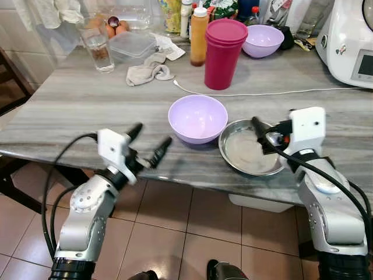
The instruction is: Setting the table
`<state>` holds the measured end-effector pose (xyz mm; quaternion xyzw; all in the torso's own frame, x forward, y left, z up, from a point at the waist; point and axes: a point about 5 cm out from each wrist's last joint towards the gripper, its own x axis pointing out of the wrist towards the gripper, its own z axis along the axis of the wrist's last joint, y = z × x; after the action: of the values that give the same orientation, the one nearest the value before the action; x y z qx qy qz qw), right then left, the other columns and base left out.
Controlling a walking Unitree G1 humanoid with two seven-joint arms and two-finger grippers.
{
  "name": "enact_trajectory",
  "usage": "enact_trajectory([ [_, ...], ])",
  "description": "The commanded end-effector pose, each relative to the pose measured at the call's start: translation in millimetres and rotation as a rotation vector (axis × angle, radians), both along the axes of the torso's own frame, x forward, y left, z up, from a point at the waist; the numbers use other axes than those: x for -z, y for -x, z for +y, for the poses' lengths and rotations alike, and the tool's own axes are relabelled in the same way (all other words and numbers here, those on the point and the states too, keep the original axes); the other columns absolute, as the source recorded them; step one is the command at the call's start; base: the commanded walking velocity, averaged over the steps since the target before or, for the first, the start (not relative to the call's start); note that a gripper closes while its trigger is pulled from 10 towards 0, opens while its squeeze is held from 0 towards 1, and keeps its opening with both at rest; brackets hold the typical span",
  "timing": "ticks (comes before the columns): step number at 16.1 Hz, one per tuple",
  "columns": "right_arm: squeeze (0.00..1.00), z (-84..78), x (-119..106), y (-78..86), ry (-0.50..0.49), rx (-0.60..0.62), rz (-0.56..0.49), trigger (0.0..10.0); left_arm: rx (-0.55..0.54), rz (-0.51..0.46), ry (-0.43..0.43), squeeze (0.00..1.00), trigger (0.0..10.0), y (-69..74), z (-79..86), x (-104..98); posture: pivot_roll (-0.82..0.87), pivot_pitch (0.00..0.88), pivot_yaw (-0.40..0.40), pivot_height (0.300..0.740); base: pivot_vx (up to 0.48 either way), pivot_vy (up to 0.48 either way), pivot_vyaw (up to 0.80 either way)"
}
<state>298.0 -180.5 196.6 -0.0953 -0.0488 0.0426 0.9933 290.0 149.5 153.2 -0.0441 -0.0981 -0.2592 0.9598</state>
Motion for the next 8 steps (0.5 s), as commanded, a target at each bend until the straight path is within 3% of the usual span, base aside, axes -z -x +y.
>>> enact_trajectory([
  [1, 0.0, -0.9, -4.9, 2.5, -0.004, 0.048, -0.045, 10.0, -0.063, -0.003, 0.002, 0.0, 10.0, -1.7, 5.0, 0.8, -0.24, 0.145, 0.016, 0.74, 0.0, 0.0, 0.0],
  [3, 0.0, 0.9, -3.9, -0.6, -0.062, 0.046, -0.068, 10.0, -0.139, 0.011, 0.026, 0.0, 10.0, -3.3, 7.0, 0.6, -0.23, 0.134, 0.019, 0.74, 0.0, 0.0, 0.0],
  [5, 0.0, -2.1, -0.9, -1.3, -0.06, 0.079, -0.069, 10.0, -0.143, 0.041, -0.016, 0.0, 10.0, -1.6, 0.8, 5.8, -0.22, 0.13, 0.02, 0.74, 0.0, 0.0, 0.0],
  [7, 0.0, -4.3, 12.6, 1.7, -0.161, 0.071, 0.024, 10.0, -0.21, 0.129, -0.041, 0.0, 10.0, -1.6, 1.7, 21.5, -0.22, 0.113, 0.027, 0.74, 0.0, 0.0, 0.0],
  [8, 0.0, -1.8, 10.7, 4.4, -0.175, 0.05, -0.02, 10.0, -0.253, 0.16, -0.034, 0.0, 10.0, -4.4, 1.9, 25.5, -0.22, 0.111, 0.029, 0.74, 0.0, 0.0, 0.0],
])
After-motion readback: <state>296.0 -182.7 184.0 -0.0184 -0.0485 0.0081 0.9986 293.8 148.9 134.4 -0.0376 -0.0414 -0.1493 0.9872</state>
